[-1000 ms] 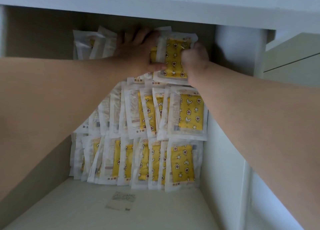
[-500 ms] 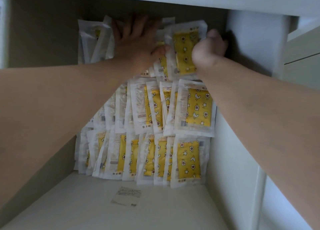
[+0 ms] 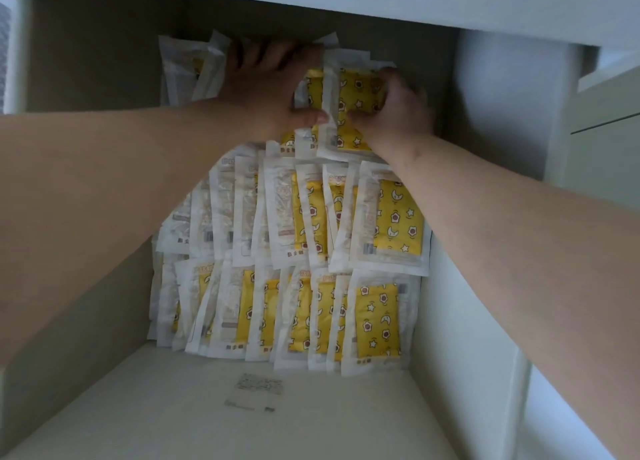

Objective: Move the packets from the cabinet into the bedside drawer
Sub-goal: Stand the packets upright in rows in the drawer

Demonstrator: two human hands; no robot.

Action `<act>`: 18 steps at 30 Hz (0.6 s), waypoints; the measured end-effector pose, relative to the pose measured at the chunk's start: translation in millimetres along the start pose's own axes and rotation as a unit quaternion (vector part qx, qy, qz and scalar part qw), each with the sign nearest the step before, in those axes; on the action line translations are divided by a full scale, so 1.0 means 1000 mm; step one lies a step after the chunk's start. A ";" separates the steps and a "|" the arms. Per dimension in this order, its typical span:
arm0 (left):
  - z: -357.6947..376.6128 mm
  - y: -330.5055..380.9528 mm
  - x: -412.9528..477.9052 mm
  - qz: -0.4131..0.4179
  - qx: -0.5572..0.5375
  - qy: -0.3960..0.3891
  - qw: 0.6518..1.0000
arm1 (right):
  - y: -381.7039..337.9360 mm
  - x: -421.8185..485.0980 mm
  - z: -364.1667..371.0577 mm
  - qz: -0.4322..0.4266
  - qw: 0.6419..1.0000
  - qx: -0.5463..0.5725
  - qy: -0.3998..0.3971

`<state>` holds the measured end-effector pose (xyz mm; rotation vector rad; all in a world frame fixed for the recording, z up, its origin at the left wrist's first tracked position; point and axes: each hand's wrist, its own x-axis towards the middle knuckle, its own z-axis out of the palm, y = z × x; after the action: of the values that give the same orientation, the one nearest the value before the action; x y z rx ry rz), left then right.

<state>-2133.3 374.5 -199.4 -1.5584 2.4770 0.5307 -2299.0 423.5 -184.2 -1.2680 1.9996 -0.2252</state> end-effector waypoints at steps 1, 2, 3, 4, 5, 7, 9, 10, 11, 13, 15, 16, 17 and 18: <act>0.000 0.001 0.002 0.001 0.007 -0.004 1.000 | 0.000 0.001 -0.001 0.000 1.000 -0.005 -0.001; 0.000 0.003 0.003 -0.001 0.014 -0.005 1.000 | 0.000 0.001 -0.003 0.000 1.000 -0.013 -0.002; 0.001 0.004 0.004 -0.011 0.018 -0.003 1.000 | 0.000 0.002 -0.004 0.000 1.000 -0.025 -0.003; 0.001 0.006 0.003 -0.026 0.017 0.003 1.000 | 0.000 0.001 -0.004 -0.002 0.999 -0.039 -0.004; 0.002 0.009 0.000 -0.045 0.013 0.012 0.999 | 0.000 0.000 -0.004 0.000 0.999 -0.047 -0.006; 0.007 0.014 -0.010 -0.075 0.010 0.039 0.996 | 0.002 -0.004 -0.001 0.020 0.999 -0.037 -0.015; 0.012 0.019 -0.023 -0.091 -0.005 0.053 0.994 | 0.007 -0.014 0.005 0.050 0.998 -0.018 -0.028; 0.015 0.022 -0.030 -0.100 -0.026 0.047 0.994 | 0.010 -0.021 0.008 0.063 0.997 -0.015 -0.034; 0.016 0.025 -0.037 -0.108 -0.052 0.035 0.992 | 0.013 -0.028 0.011 0.073 0.996 -0.015 -0.040; 0.017 0.030 -0.053 -0.117 -0.108 0.013 0.987 | 0.014 -0.044 0.015 0.089 0.995 -0.018 -0.042; 0.012 0.034 -0.069 -0.142 -0.177 0.012 0.974 | 0.010 -0.058 0.016 0.096 0.995 -0.007 -0.039; 0.006 0.035 -0.079 -0.164 -0.211 0.012 0.963 | 0.005 -0.067 0.017 0.098 0.994 0.007 -0.040; 0.000 0.036 -0.088 -0.186 -0.242 0.013 0.952 | -0.002 -0.076 0.018 0.100 0.994 0.028 -0.040; -0.007 0.036 -0.098 -0.200 -0.266 0.014 0.943 | -0.010 -0.086 0.019 0.101 0.993 0.054 -0.041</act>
<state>-2122.3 467.8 -153.8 -2.1978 2.0312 1.1724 -2259.1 495.3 -150.6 -0.9855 2.0010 -0.1780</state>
